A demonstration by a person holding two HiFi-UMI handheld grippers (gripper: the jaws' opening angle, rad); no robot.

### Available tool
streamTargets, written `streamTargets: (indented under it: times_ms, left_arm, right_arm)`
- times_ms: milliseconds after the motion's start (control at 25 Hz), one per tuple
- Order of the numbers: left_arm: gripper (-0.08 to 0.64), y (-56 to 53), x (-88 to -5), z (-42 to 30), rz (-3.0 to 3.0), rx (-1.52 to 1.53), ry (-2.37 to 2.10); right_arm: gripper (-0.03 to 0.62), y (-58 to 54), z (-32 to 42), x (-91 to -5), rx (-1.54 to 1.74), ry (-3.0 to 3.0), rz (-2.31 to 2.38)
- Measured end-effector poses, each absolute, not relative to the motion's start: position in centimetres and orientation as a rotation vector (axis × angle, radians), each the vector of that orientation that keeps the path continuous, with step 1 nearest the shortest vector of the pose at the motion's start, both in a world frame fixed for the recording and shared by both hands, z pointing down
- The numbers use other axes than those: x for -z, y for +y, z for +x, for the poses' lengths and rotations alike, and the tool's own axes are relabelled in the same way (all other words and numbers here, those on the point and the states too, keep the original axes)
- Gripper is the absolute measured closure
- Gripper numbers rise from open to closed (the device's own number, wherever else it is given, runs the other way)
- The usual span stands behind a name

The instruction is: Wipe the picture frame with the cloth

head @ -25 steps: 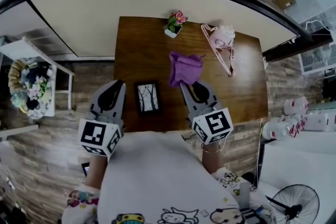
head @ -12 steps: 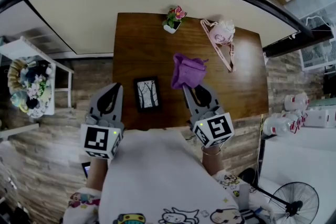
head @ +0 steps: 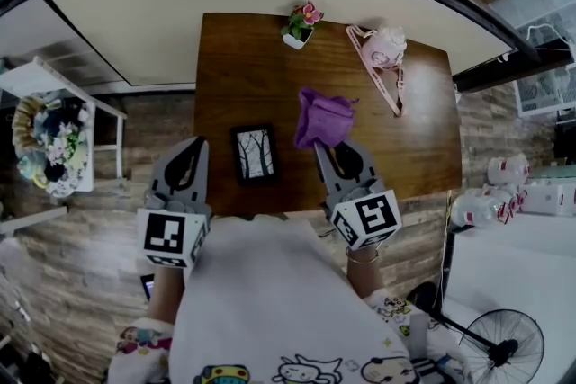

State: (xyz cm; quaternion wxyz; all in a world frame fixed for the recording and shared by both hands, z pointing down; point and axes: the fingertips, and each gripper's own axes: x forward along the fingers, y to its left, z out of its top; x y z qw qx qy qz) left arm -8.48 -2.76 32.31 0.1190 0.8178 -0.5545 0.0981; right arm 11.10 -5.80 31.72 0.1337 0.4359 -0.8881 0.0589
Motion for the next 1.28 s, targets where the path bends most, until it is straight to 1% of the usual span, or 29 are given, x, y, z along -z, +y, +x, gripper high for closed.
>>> streamTargets:
  times_ms: [1280]
  left_arm:
    - [0.557, -2.71, -32.83, -8.5, 2.38, -0.298, -1.603]
  right_arm:
    - [0.545, -5.7, 11.28, -32.05, -0.186, -2.558, 1.258]
